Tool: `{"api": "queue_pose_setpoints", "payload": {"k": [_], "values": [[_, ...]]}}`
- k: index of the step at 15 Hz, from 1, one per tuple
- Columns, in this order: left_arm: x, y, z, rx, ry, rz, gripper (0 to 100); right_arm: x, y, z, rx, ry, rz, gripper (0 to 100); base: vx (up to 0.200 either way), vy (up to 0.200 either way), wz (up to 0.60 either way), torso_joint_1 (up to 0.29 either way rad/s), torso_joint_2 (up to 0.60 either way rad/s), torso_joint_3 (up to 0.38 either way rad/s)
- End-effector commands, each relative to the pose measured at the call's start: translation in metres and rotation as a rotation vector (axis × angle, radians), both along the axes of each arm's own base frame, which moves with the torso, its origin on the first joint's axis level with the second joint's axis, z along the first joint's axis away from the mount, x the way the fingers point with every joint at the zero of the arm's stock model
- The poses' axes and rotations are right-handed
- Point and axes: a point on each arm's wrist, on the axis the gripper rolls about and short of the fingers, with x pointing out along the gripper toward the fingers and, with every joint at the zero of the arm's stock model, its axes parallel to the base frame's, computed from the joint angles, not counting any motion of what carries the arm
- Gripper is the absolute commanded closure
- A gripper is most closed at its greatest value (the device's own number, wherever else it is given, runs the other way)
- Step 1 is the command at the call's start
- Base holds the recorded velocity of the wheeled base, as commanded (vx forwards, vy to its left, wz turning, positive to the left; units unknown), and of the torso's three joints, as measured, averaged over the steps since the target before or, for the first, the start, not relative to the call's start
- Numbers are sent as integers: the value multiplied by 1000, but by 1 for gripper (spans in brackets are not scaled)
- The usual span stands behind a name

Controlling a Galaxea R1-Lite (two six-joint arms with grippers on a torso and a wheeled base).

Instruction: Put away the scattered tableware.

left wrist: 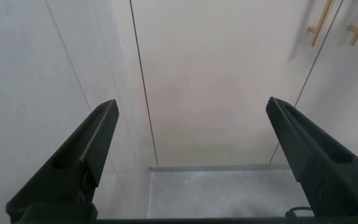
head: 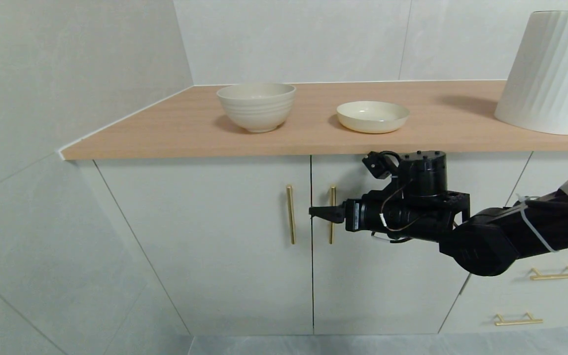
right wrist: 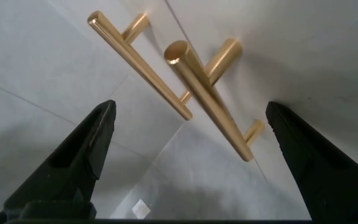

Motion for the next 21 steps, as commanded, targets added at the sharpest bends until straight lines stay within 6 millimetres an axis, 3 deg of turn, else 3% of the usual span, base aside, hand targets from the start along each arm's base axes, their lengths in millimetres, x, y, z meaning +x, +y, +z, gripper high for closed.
{"api": "queue_pose_setpoints", "payload": {"k": [1,13,21], "values": [[0,0,0,0,0,1,0,3,3,-6,2,-6,0,0,0,0,0,0,0,0],[0,0,0,0,0,1,0,-13,26,-16,19,-44,36,0,0,0,0,0,0,0],[0,0,0,0,0,2,0,-20,28,-14,26,-54,42,0,0,0,0,0,0,0]]}}
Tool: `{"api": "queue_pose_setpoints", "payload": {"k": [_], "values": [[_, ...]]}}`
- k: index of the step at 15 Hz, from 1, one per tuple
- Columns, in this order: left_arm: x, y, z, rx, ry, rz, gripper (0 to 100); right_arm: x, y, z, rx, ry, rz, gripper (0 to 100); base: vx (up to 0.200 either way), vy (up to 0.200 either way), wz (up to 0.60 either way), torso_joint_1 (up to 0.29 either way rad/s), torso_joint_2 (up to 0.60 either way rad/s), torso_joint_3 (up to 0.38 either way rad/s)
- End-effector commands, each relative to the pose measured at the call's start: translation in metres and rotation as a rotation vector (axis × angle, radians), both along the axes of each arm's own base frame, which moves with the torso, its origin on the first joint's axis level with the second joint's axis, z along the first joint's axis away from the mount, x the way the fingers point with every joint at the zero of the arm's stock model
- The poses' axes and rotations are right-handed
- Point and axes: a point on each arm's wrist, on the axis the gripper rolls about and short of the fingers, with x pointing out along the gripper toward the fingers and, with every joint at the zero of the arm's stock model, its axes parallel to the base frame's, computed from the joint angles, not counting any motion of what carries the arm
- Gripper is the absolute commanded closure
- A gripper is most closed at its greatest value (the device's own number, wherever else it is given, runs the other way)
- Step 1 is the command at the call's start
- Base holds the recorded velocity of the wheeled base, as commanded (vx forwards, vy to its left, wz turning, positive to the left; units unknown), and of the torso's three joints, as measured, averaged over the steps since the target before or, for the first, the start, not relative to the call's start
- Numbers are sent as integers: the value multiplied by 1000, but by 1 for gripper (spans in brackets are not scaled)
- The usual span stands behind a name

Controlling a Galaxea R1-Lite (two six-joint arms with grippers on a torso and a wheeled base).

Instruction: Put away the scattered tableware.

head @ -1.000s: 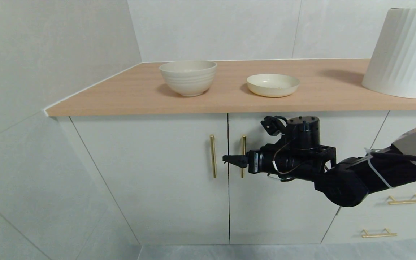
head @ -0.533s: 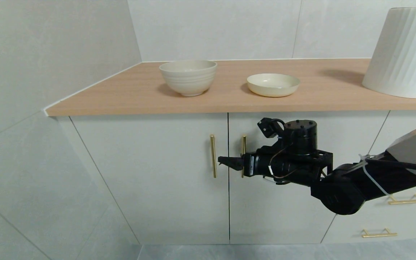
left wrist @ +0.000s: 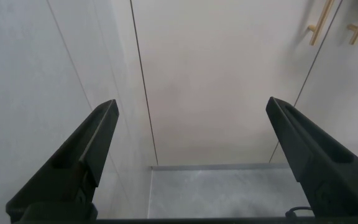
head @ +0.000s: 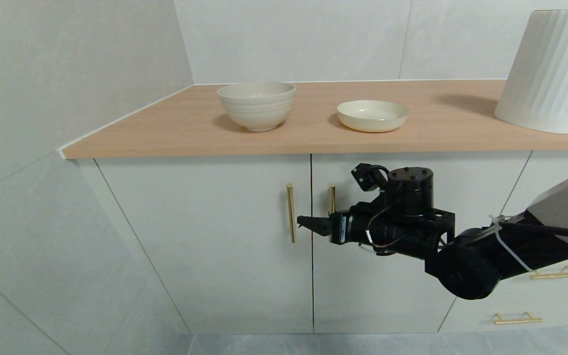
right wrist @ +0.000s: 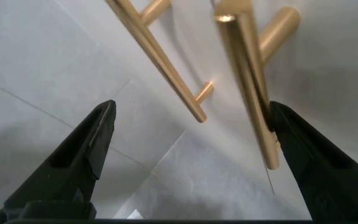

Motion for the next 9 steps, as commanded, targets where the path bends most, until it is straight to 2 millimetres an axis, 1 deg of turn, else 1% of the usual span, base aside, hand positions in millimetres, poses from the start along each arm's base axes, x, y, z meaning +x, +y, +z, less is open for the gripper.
{"api": "queue_pose_setpoints", "payload": {"k": [1,4,5,9], "values": [[0,0,0,0,0,0,0,-5,1,3,2,-3,10,0,0,0,0,0,0,0],[0,0,0,0,0,0,0,-9,-2,6,4,-5,12,0,0,0,0,0,0,0],[0,0,0,0,0,0,0,-12,-4,10,9,-13,12,0,0,0,0,0,0,0],[0,0,0,0,0,0,0,-17,-2,9,5,-5,29,0,0,0,0,0,0,0]]}}
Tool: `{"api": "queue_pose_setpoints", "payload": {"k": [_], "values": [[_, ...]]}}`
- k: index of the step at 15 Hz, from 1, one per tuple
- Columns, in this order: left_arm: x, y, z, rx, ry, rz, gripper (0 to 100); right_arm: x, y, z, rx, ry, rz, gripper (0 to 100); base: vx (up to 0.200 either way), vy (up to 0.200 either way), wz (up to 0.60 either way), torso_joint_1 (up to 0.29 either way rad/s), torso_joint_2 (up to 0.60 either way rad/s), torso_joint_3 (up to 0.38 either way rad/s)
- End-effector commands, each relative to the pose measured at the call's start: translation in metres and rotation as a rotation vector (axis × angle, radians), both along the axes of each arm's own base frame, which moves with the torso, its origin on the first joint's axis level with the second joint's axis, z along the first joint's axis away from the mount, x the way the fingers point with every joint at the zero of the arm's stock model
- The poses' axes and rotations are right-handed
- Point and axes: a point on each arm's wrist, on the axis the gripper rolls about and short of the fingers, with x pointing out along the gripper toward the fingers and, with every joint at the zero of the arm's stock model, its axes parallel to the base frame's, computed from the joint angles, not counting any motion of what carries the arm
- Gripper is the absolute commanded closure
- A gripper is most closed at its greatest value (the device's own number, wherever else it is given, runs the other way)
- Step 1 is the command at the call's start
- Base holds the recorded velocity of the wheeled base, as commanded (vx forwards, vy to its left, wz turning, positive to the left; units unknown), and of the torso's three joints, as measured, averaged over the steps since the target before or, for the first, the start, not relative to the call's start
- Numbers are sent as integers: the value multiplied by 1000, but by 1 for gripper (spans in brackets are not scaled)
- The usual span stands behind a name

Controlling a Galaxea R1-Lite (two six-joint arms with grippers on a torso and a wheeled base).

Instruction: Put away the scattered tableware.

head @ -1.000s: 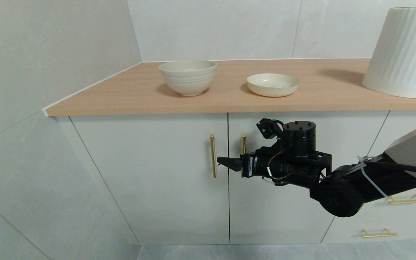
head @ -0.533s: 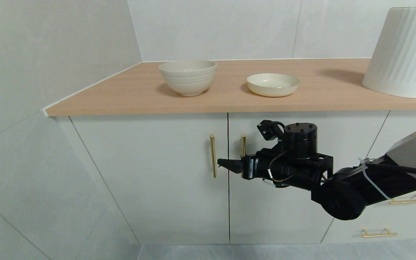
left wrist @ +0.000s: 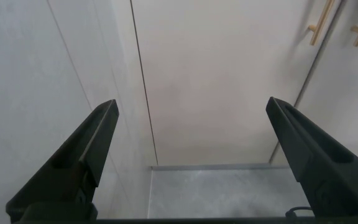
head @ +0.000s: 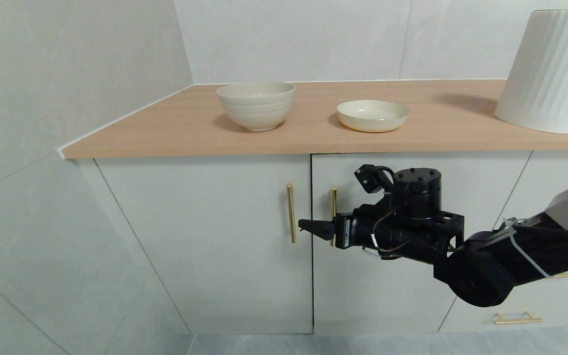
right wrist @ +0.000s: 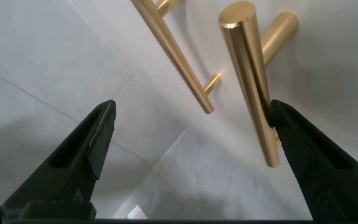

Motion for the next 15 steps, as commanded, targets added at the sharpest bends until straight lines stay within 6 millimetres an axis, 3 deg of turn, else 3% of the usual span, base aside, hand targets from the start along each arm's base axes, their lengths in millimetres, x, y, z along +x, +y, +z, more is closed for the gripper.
{"api": "queue_pose_setpoints", "payload": {"k": [1,15], "values": [[0,0,0,0,0,0,0,-3,0,3,5,-5,8,0,0,0,0,0,0,0],[0,0,0,0,0,1,0,-49,-3,4,-17,30,134,0,0,0,0,0,0,0]]}}
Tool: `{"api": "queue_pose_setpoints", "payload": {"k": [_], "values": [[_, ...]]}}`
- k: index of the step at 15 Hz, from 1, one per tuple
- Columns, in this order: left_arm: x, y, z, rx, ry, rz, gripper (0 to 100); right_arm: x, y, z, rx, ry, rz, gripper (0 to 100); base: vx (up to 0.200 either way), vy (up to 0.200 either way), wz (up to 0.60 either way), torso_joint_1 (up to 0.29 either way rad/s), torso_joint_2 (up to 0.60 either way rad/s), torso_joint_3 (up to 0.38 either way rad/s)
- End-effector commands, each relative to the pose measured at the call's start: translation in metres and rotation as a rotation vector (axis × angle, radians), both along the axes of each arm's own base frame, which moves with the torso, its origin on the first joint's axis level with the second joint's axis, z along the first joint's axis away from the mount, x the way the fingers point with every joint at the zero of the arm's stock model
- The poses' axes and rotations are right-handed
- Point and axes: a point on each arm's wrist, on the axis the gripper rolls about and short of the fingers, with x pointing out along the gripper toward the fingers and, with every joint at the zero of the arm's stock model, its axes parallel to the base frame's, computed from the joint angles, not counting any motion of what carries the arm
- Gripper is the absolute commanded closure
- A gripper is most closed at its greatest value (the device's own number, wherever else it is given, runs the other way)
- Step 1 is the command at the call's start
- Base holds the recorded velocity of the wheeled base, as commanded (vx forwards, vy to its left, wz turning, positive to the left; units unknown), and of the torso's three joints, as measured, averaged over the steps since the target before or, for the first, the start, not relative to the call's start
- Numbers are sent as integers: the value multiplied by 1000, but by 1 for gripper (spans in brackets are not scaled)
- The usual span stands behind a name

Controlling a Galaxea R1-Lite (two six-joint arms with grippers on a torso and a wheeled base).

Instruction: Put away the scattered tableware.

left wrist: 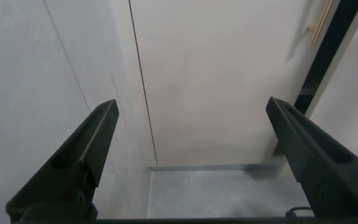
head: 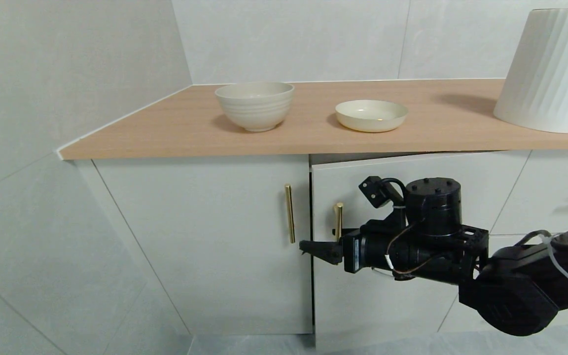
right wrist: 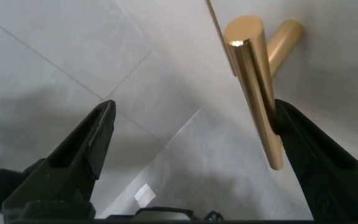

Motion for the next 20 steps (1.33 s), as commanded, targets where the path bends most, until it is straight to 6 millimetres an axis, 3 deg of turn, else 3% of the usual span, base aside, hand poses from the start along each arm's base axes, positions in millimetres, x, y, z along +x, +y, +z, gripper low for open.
{"api": "queue_pose_setpoints", "payload": {"k": [1,11,13,15,17,18,20], "values": [[0,0,0,0,0,-1,0,-10,-1,3,4,0,23,0,0,0,0,0,0,0],[0,1,2,-27,-8,28,0,-45,-24,21,23,-23,45,0,0,0,0,0,0,0],[-9,0,29,-44,-70,-17,0,-46,-25,19,16,-16,44,0,0,0,0,0,0,0],[-6,-3,66,-43,14,-171,0,-50,-27,13,0,2,48,0,0,0,0,0,0,0],[29,-7,100,-69,186,-331,0,-54,-28,8,-13,20,56,0,0,0,0,0,0,0],[40,-8,105,-81,229,-384,0,-56,-30,7,-16,23,56,0,0,0,0,0,0,0],[86,-10,126,-107,307,-472,0,-67,-39,10,-14,21,62,0,0,0,0,0,0,0]]}}
